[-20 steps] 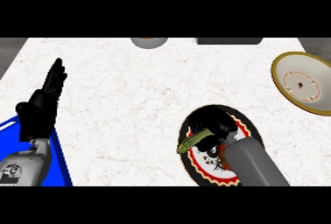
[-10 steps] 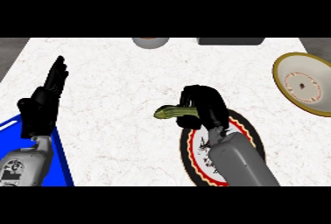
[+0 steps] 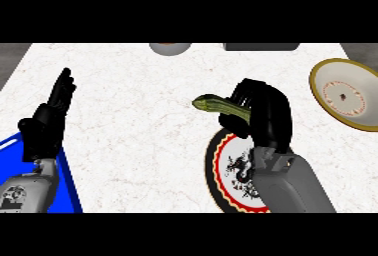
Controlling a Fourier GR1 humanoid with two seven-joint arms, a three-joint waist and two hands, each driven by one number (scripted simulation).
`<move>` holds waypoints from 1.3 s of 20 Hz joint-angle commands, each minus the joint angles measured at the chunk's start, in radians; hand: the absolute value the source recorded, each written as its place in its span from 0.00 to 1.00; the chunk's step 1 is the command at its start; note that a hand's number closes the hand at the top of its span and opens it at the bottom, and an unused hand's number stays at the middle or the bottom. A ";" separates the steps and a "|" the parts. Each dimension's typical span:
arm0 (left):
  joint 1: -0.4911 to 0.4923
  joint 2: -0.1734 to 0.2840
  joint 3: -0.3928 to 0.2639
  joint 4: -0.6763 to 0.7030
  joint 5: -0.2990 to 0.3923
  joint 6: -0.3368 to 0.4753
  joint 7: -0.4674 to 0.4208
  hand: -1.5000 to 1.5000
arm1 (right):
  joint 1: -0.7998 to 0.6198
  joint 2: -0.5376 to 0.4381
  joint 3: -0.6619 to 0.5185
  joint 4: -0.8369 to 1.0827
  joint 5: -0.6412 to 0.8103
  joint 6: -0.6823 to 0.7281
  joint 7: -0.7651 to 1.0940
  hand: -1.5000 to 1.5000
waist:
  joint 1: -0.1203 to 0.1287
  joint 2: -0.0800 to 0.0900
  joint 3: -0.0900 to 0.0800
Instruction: Pick the squash from the plate and place it in the bowl
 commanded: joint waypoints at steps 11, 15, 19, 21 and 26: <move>-0.038 -0.025 0.000 -0.045 -0.022 -0.011 0.078 0.50 | -0.053 -0.222 -0.442 0.228 -0.225 -0.153 -0.315 1.00 | 0.013 0.006 0.001; -0.021 -0.008 0.013 -0.056 -0.010 -0.034 0.062 0.50 | -0.064 -0.329 -0.585 0.358 -0.376 -0.179 -0.528 1.00 | 0.019 0.008 0.002; -0.051 -0.016 0.015 -0.044 -0.018 -0.027 0.077 0.50 | -0.121 -0.433 -0.642 0.591 -0.334 -0.221 -0.638 1.00 | 0.026 0.012 0.002; 0.010 -0.060 -0.041 -0.070 -0.074 0.012 0.046 0.50 | -0.096 -0.462 -0.639 0.647 -0.287 -0.261 -0.681 1.00 | 0.024 0.010 0.002; 0.002 -0.051 -0.027 -0.064 -0.046 -0.018 0.028 0.50 | -0.195 -0.565 -0.662 0.952 -0.197 -0.352 -0.764 1.00 | 0.053 0.019 0.003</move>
